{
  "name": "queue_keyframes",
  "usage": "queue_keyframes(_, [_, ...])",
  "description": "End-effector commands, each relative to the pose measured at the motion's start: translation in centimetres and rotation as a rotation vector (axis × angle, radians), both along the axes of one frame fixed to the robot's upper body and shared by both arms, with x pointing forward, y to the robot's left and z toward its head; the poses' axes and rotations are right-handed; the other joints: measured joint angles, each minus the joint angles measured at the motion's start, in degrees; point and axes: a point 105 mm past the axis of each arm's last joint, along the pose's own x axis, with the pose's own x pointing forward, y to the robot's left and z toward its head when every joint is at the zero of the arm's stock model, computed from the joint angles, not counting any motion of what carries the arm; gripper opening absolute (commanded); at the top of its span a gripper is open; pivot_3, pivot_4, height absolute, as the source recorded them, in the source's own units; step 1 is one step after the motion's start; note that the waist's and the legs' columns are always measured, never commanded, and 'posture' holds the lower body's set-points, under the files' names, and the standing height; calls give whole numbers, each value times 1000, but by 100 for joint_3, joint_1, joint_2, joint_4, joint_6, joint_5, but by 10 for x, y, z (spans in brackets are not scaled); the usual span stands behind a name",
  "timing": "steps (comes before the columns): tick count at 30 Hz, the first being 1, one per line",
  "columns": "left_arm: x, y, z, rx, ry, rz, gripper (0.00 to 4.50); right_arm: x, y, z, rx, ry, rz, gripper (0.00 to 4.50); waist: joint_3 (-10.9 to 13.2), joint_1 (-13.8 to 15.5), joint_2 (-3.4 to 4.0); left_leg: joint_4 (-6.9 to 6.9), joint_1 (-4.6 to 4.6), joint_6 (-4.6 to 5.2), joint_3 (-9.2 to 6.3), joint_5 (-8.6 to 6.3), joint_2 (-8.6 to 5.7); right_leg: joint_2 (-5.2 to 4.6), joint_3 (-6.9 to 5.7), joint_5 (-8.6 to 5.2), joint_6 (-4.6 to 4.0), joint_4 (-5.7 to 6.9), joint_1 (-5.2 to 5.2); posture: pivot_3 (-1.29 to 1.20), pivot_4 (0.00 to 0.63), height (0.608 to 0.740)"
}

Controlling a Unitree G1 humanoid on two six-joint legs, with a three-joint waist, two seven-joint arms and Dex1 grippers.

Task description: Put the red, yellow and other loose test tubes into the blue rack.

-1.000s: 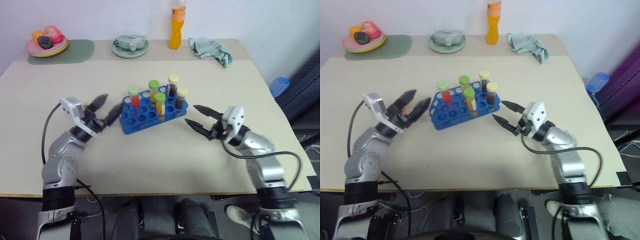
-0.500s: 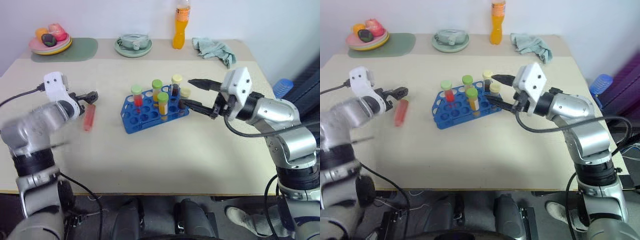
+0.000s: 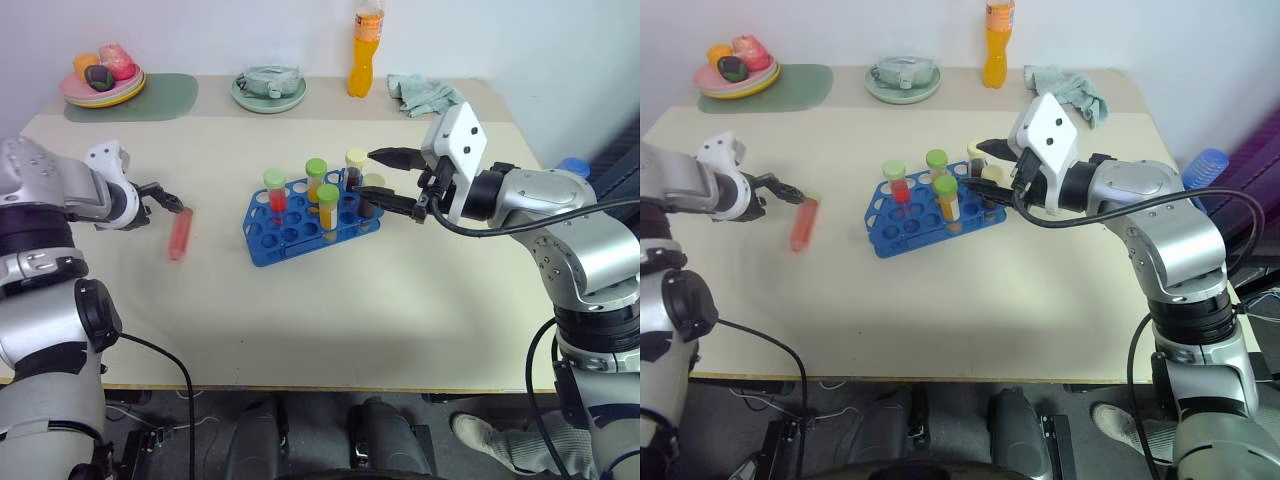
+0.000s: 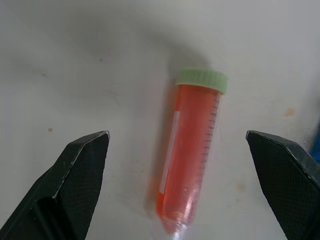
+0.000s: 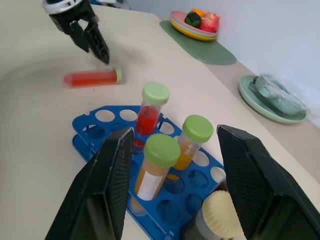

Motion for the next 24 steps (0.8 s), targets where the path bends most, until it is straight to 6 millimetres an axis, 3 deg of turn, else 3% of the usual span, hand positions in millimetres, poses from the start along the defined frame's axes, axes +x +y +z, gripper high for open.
queue_keyframes(1, [12, 5, -2, 77, -9, 0, 4500, -1, 0, 9, 19, -41, -6, 2664, 0, 5, 0, 1, -1, 0, 2, 0, 0, 0, 0, 0, 0, 0, 0, 0, 150, 740])
queue_keyframes(3, [15, 6, -7, 108, 6, -10, 4500, -1, 1, 8, 20, -39, -8, 2664, 2, 6, -2, 1, -3, 0, 3, 0, 0, 0, 0, 0, 0, -1, -1, 0, 150, 740])
queue_keyframes(5, [17, 7, -9, 133, 16, -30, 3961, 0, 0, 8, 23, -41, -16, 2737, 2, -6, -4, 1, -4, 0, 6, 0, 0, 0, 0, 0, 0, -1, -4, 0, 150, 740])
queue_keyframes(7, [18, 9, -9, 150, 20, -41, 3158, -1, -1, 7, 24, -39, -20, 2737, 3, -4, -5, 1, -5, 0, 6, 0, 1, 0, 1, 0, 0, 1, -7, 0, 150, 740])
queue_keyframes(11, [17, 13, -11, 166, 32, -41, 974, -1, 0, 5, 24, -36, -23, 2737, 3, 1, -5, 1, -7, 1, 7, 0, 0, -1, 1, 0, 0, 0, -7, 0, 150, 740])
queue_keyframes(12, [17, 15, -11, 177, 31, -46, 725, -1, -1, 5, 24, -36, -23, 2737, 3, 2, -5, 1, -7, 1, 7, 0, 0, -1, 1, 0, 0, 0, -7, 0, 150, 740])
queue_keyframes(17, [11, 23, -4, 173, -18, -73, 725, -1, -1, 3, 24, -36, -23, 2737, 4, -31, -7, 0, -6, 1, 7, 0, 2, 0, 2, 0, 0, 1, -9, 0, 150, 740])
queue_keyframes(21, [-17, 10, 12, 140, -262, -325, 725, -2, -5, 1, 33, -33, -34, 2737, 4, -132, -7, -7, -4, -1, 9, 0, 6, -1, 11, 0, 0, 4, -15, 0, 150, 740])
queue_keyframes(23, [-33, -13, 37, -57, -585, -440, 725, -2, -8, -3, 37, -26, -47, 2737, 5, -123, -7, -8, -6, -1, -8, 1, 5, -5, 9, 0, 0, 2, -13, 0, 150, 740])
queue_keyframes(24, [-46, -12, 45, -41, -694, -459, 725, -2, -10, -6, 43, -18, -54, 2737, 5, -82, -8, -4, -6, -1, -9, 1, 6, -7, 10, 0, 0, 2, -11, 0, 150, 740])
